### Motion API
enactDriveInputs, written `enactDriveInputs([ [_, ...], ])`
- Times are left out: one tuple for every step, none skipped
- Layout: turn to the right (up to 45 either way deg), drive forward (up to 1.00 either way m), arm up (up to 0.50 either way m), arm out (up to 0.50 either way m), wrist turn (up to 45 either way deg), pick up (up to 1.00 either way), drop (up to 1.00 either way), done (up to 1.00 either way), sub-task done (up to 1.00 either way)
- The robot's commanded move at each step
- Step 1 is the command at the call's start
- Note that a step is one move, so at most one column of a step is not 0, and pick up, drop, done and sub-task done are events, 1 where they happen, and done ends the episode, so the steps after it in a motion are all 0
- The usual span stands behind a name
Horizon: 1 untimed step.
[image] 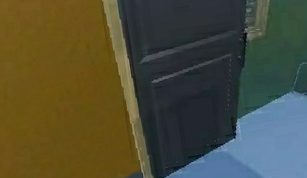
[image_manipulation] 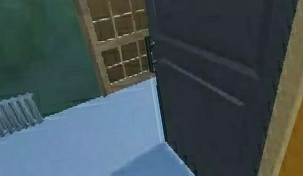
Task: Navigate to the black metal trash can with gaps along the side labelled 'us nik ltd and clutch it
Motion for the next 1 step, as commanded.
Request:
enactDriveInputs([
  [45.0,0.00,0.00,0.00,0.0,0.00,0.00,0.00,0.00],
])
